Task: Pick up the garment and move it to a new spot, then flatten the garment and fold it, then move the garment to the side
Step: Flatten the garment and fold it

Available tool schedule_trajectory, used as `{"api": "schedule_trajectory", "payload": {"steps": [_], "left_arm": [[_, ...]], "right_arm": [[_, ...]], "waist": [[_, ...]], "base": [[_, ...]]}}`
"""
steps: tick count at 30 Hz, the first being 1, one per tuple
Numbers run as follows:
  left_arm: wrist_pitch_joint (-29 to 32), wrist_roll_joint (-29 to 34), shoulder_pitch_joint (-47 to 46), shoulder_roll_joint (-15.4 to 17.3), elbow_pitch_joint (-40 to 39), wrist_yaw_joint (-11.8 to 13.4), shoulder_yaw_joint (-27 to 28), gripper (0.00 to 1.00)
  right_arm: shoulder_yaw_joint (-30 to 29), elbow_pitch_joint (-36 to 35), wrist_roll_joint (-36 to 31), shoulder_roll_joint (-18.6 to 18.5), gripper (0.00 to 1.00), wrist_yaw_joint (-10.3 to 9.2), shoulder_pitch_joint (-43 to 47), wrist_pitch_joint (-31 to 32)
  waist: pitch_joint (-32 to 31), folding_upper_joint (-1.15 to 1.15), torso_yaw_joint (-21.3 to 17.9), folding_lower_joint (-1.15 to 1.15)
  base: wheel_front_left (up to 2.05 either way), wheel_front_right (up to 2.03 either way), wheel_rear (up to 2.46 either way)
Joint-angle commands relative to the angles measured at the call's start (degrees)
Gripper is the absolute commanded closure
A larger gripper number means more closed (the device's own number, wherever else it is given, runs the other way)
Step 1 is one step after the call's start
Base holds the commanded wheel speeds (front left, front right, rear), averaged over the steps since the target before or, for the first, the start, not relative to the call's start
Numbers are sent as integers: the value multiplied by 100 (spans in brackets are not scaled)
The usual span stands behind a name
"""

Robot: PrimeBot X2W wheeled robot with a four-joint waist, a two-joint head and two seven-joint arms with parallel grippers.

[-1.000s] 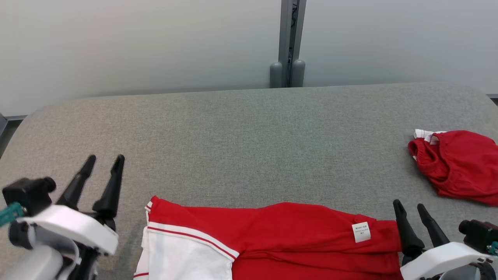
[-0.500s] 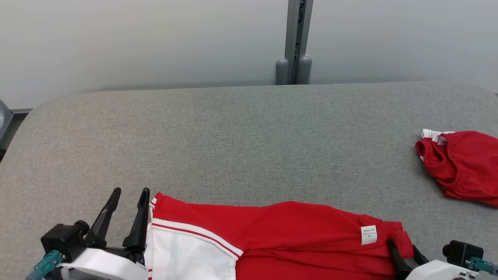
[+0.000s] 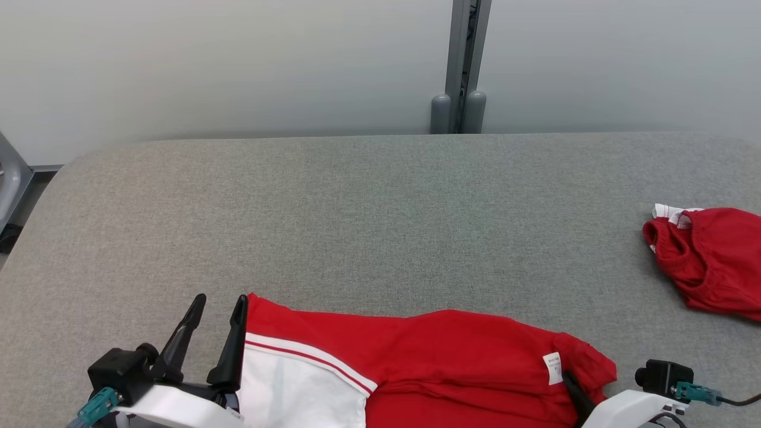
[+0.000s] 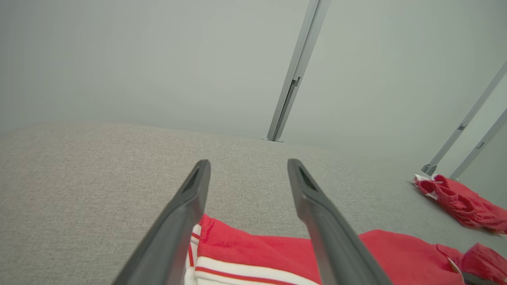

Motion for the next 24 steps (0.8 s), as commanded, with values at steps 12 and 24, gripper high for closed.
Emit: {"api": "schedule_trajectory", "payload": {"steps": [12, 24], "left_arm": [[-25, 378, 65, -289, 162, -279, 378, 0], [-24, 580, 123, -443, 299, -416, 549, 0]], "right_arm": [[-176, 29, 131, -389, 100, 1, -358, -587], [-902, -162, -390, -858, 100, 1, -634, -649]], "waist": [[24, 0, -40, 0], [-125, 0, -43, 0]], "base": [[0, 0, 0], [0, 0, 0]]}}
